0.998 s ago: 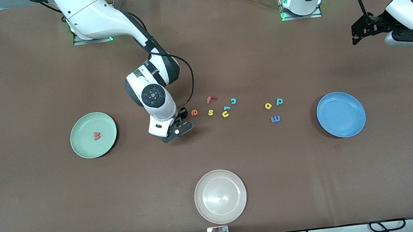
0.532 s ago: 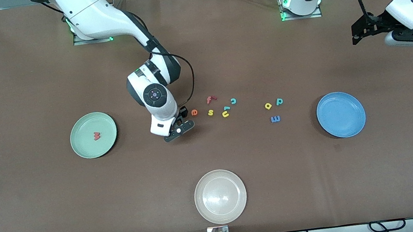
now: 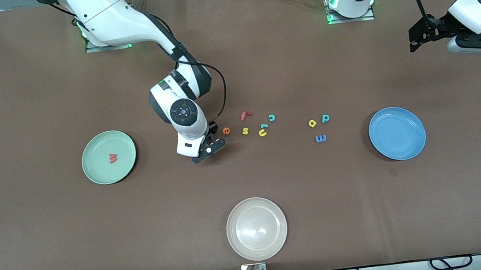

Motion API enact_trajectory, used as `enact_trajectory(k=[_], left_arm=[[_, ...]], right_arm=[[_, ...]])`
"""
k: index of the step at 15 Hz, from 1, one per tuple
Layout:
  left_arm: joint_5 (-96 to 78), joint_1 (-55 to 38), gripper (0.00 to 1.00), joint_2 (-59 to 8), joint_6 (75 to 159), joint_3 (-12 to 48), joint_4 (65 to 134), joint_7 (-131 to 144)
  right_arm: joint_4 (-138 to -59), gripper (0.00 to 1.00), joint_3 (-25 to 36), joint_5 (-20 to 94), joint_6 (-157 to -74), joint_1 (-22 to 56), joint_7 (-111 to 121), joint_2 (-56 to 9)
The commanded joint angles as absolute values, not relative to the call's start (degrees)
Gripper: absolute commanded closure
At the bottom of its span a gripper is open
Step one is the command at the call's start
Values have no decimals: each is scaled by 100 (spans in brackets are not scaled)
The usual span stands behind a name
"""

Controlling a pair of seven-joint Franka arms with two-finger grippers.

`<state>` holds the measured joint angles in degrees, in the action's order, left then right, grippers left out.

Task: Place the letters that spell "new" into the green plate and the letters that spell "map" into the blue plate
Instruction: 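Lower the right gripper onto the green n letter and grasp it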

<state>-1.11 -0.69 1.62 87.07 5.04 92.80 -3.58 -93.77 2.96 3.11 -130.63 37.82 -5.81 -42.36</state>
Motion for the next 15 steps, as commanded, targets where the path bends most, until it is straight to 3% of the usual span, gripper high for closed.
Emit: enact_trajectory(k=[1,14,15], left_arm=[[-114,-53,0,88,8569,527,9097,-431],[-114,-53,0,88,8569,527,9097,-431],[-114,-53,0,88,8569,527,9097,-431]], right_arm=[[-9369,54,299,272,-12999,3788,-475,-4201],[-9343,55,299,9,-13061,3718,-483,-4236],[-9334,59,299,9,-13061,3718,-483,-4236]])
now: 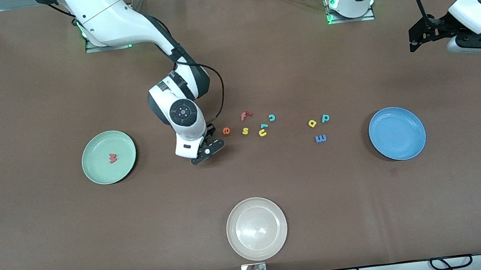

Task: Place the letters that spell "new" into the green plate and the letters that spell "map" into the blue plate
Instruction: 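Lower the right gripper onto the green n letter and grasp it, then carry the green n to the green plate and release it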

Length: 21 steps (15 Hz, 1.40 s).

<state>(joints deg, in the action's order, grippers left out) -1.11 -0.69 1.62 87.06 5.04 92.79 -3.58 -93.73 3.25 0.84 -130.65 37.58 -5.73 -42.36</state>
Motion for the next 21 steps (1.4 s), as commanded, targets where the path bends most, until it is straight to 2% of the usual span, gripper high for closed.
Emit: enact_trajectory(k=[1,2,9,10,11,12,17,21], left_arm=[[-114,-53,0,88,8569,527,9097,-431],[-114,-53,0,88,8569,527,9097,-431],[-114,-53,0,88,8569,527,9097,-431],[-114,-53,0,88,8569,527,9097,-431],[-114,-53,0,88,8569,527,9097,-431],[-114,-53,0,88,8569,527,9097,-431],[-114,-53,0,88,8569,527,9097,-431],[-114,-53,0,88,8569,527,9097,-431]], right_arm=[[-9334,61,299,9,-13061,3718,-483,-4236],[-9334,66,299,9,-13061,3709,-483,-4236],[-9334,77,308,9,-13043,3700,-483,-4210],[-9334,82,316,17,-13043,3700,-457,-4201],[-9308,83,343,35,-12999,3700,-440,-4166],[-9316,87,351,26,-12851,3613,-448,-3992],[-9378,88,456,-9,-11261,2797,-510,-3262],[-9798,88,519,-9,-10986,2119,-475,-3015]])
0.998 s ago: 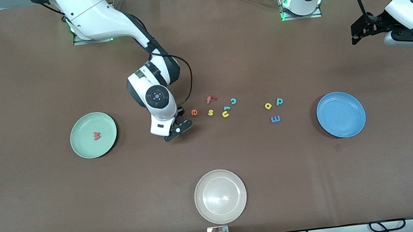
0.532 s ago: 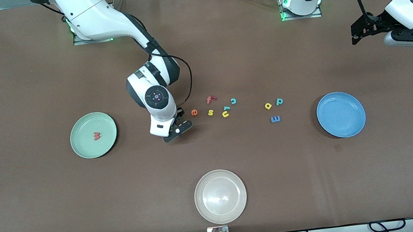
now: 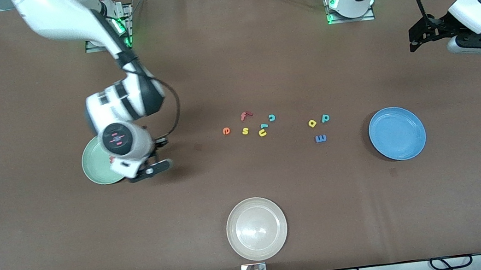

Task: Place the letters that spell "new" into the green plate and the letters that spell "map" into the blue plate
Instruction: 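Carry the green n to the green plate and release it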

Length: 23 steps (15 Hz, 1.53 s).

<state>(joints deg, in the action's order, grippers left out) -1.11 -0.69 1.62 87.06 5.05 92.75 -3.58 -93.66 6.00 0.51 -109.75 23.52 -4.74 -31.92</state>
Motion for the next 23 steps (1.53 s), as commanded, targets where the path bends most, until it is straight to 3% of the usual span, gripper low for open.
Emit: enact_trajectory(k=[1,4,10,16,17,18,23], left_arm=[[-114,-53,0,88,8569,527,9097,-431],[-114,-53,0,88,8569,527,9097,-431],[-105,-53,0,88,8569,527,9097,-431],[-105,-53,0,88,8569,527,9097,-431],[-105,-53,0,88,8569,527,9097,-431],[-105,-53,0,88,8569,527,9097,-431],[-105,-53,0,88,8569,527,9097,-431]], right_arm=[[-9904,88,527,-9,-10986,1988,-475,-2945],[-10221,88,536,-9,-11091,1618,-326,-2892],[-10828,86,536,-9,-12085,1600,-351,-3049],[-10828,75,536,-9,-12182,1547,-386,-3164],[-10819,50,536,17,-12156,1556,-439,-3138],[-10785,0,536,35,-12112,1573,-474,-3077],[-10109,0,483,53,-11199,1626,-378,-2733]])
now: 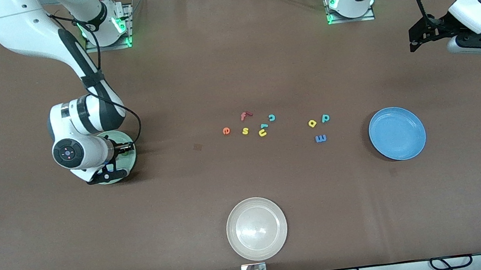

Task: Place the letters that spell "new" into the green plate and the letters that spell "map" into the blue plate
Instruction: 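Carry the green n to the green plate and release it, then move the right gripper back over the letters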

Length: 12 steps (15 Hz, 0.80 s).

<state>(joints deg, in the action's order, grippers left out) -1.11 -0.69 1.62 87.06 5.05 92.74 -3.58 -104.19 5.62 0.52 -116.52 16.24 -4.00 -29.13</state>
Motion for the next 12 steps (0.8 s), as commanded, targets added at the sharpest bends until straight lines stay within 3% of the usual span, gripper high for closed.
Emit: enact_trajectory(k=[1,12], left_arm=[[-105,-44,0,88,8569,527,9097,-439],[-106,-35,0,88,8569,519,9097,-439]], right_arm=[[-9942,0,475,70,-11093,1687,-378,-2751],[-9308,0,483,642,-11258,2609,-483,-2961]])
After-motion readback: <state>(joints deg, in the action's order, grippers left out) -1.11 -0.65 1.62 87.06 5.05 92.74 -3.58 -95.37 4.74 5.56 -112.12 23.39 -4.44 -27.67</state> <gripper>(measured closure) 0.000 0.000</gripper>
